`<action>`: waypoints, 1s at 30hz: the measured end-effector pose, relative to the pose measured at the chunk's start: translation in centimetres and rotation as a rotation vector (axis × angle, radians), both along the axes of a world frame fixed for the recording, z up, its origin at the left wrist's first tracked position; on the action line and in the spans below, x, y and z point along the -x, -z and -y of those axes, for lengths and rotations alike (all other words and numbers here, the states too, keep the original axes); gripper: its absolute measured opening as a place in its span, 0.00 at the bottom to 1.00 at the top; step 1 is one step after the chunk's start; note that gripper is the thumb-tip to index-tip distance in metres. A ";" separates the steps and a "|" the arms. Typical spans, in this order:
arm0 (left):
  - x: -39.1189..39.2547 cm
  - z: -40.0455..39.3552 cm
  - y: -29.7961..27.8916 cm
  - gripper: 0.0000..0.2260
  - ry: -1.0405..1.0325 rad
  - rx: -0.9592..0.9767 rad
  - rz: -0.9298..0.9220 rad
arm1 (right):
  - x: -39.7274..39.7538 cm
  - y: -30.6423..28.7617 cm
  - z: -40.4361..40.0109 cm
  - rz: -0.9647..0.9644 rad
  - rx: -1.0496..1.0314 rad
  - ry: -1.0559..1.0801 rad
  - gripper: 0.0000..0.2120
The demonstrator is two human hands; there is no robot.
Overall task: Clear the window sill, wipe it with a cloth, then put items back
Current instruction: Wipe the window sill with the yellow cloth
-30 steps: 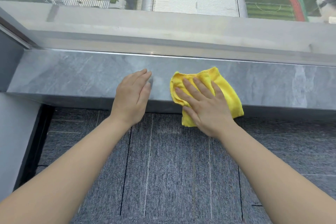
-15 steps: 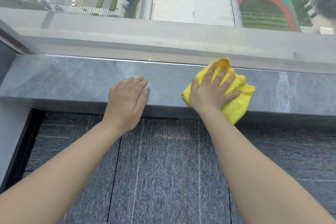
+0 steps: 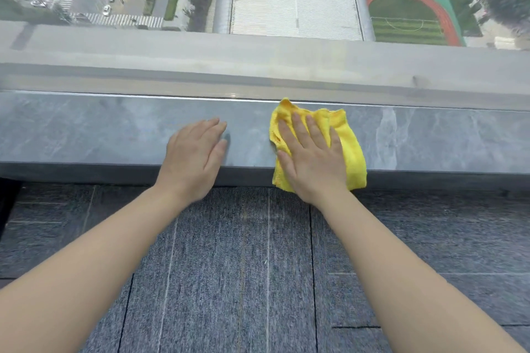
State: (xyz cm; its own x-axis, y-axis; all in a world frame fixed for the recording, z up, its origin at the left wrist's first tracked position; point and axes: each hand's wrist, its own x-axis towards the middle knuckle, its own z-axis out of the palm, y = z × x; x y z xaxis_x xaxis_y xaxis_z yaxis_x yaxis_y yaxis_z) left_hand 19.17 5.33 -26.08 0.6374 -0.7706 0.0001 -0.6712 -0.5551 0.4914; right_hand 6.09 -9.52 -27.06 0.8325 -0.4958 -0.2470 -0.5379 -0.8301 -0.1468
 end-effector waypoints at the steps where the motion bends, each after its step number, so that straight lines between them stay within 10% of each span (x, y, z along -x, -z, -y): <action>1: 0.5 0.6 0.0 0.31 0.015 -0.002 -0.002 | 0.8 0.0 0.8 -0.003 0.007 0.043 0.25; 14: 1.9 0.9 0.9 0.28 0.029 -0.005 -0.014 | -1.8 -0.1 3.6 -0.039 -0.060 0.696 0.33; 30: 1.9 1.5 0.8 0.29 0.026 0.047 -0.029 | 2.8 0.5 0.7 0.074 0.107 -0.216 0.25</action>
State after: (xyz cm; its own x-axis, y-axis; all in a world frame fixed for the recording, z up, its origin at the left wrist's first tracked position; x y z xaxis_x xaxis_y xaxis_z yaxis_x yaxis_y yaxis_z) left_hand 17.30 3.81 -26.87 0.6171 -0.7867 0.0187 -0.6703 -0.5131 0.5361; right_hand 3.34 -10.18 -27.60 0.9359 -0.3241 -0.1376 -0.3371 -0.9377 -0.0842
